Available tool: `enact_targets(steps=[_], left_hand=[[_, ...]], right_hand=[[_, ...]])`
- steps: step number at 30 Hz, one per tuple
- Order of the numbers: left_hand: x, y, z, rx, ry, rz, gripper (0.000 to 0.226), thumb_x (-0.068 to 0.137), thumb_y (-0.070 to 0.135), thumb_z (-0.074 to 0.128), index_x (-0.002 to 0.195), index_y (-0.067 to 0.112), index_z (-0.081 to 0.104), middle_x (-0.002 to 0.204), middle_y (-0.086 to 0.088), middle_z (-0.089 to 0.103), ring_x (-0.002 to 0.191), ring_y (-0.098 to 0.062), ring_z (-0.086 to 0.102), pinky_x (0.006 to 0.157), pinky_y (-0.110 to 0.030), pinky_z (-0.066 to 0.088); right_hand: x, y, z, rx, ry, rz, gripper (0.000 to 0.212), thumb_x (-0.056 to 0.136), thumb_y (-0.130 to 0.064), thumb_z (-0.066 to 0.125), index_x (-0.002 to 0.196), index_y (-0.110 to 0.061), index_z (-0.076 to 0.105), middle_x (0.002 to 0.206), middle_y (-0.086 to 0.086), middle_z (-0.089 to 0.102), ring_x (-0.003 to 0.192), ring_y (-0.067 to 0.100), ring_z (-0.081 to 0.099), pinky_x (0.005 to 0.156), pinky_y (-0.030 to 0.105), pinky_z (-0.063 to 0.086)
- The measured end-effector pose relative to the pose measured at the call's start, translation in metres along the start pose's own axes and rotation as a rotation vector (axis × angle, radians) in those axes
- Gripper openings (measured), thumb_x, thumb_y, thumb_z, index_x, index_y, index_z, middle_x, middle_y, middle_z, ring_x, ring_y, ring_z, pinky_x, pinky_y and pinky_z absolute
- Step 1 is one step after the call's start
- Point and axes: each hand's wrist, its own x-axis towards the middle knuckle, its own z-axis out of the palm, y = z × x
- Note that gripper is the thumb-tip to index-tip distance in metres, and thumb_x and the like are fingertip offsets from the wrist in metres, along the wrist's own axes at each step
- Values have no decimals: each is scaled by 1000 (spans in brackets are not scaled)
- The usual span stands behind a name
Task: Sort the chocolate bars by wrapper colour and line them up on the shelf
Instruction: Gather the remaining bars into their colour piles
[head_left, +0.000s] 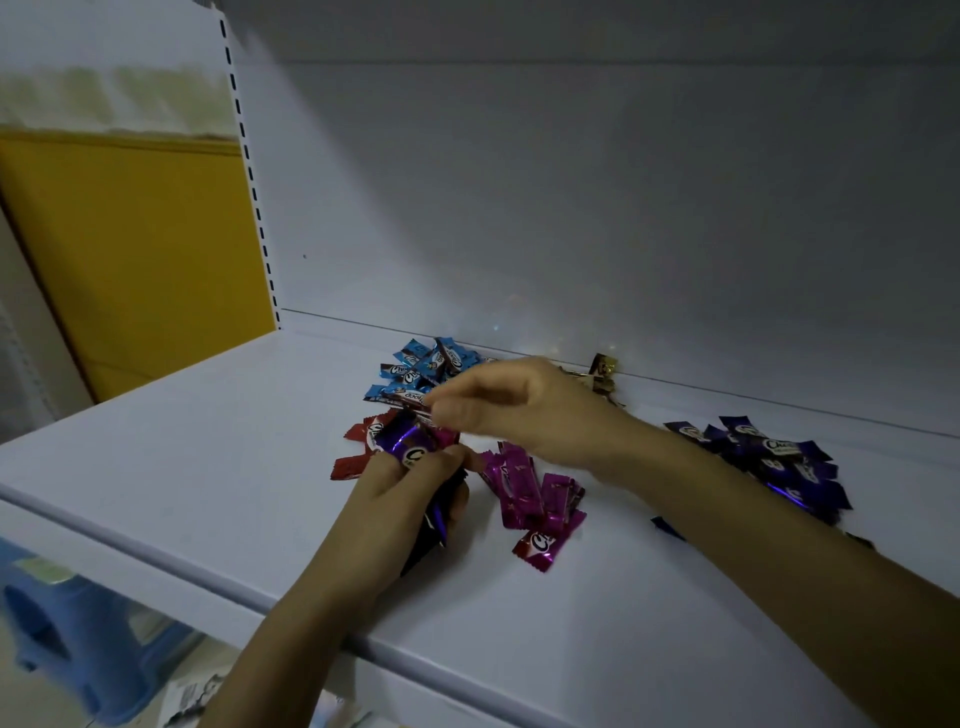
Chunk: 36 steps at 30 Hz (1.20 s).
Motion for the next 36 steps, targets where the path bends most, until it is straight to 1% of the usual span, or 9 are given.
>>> enact_targets(steps=[3,9,14,17,21,24,30,33,36], left_hand=[[-2,3,1,83,-45,40,42,77,51,45,67,14,61,59,-5,58,55,-18,51,58,-23,46],[0,3,1,33,-20,22,41,77,50,48,83,16,69,58,-2,60,50,-12,52,52,-17,45],[-2,2,-2,135,-57,22,39,76,58,46,77,28,71,53,0,54,51,-11,50,52,-19,46],[6,6,6,99,-17,-2,39,80,53,48,75,22,71,51,0,52,46,-10,47,45,-18,42],[33,22,39,125,-45,52,37,94,41,46,82,13,67,49,2,47,43,-9,41,43,-17,36],[49,34,76,-33,-149,25,52,98,47,36,84,7,66,48,3,49,41,-8,42,41,-17,36],[82,42,130,-730,-296,-420,63,96,61,25,93,13,66,53,5,48,43,-7,44,46,-15,20],[90,41,151,-820,-285,-481,64,95,61,24,99,12,65,53,4,50,42,-8,45,44,-13,23],[89,37,171,-832,-241,-523,60,96,60,28,101,10,61,53,2,49,40,-10,45,38,-13,27]], right_hand=[[-2,1,17,33,-37,-21,6,85,-26,69,90,-28,72,89,-7,72,89,5,67,84,19,52],[-5,-4,7,309,228,111,13,92,-25,57,86,-17,64,81,1,73,69,11,69,62,19,53],[-37,1,-18,-27,303,87,20,97,-32,47,88,-25,63,51,-5,57,37,2,43,39,14,36],[-69,18,-43,-262,383,121,18,99,-28,42,94,-27,60,60,-7,61,45,3,47,46,16,40],[-113,43,-78,-562,610,131,23,97,-25,49,119,-27,55,91,-13,68,79,0,64,72,22,50],[-138,60,-100,-866,825,133,17,90,-22,62,106,-21,62,94,-7,68,92,16,63,84,41,49],[-153,85,-114,-798,837,255,7,84,-20,69,87,-24,75,88,-4,71,89,16,61,83,33,46],[-155,81,-114,-759,925,167,15,89,-29,62,92,-20,74,92,-8,70,92,13,60,87,37,46],[-150,67,-101,-754,968,72,43,85,-58,53,105,-22,69,98,-18,61,97,7,55,89,33,42]])
